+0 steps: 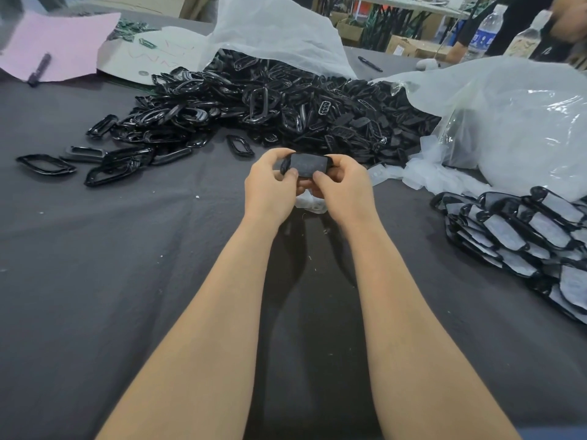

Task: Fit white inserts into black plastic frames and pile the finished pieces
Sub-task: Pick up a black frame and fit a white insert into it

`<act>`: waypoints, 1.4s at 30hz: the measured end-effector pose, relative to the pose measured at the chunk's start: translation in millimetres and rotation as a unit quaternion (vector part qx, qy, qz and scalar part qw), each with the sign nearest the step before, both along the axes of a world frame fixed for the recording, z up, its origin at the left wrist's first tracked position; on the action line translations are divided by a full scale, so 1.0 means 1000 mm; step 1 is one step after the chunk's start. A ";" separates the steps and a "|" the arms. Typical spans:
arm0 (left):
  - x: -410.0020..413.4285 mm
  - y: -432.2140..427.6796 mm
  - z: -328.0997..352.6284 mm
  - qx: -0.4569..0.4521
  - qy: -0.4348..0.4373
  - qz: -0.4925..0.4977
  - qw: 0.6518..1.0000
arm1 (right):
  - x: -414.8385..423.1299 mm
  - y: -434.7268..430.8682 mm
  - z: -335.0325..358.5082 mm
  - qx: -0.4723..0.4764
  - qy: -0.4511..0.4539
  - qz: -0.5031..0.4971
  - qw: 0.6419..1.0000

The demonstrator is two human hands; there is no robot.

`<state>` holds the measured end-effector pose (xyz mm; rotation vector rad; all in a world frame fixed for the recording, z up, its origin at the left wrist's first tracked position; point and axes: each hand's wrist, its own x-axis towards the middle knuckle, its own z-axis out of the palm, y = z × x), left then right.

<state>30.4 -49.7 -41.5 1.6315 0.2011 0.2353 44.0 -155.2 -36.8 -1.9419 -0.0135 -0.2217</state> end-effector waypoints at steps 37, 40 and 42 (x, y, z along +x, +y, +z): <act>-0.010 -0.014 0.010 0.036 -0.051 -0.005 0.998 | -0.004 -0.010 0.011 -0.008 -0.011 -0.055 0.998; -0.008 -0.035 0.016 0.083 -0.074 -0.021 0.994 | -0.011 -0.031 0.016 0.002 -0.020 -0.093 0.995; -0.007 -0.058 0.023 0.093 -0.075 -0.052 0.992 | -0.019 -0.054 0.019 0.010 -0.028 -0.131 0.991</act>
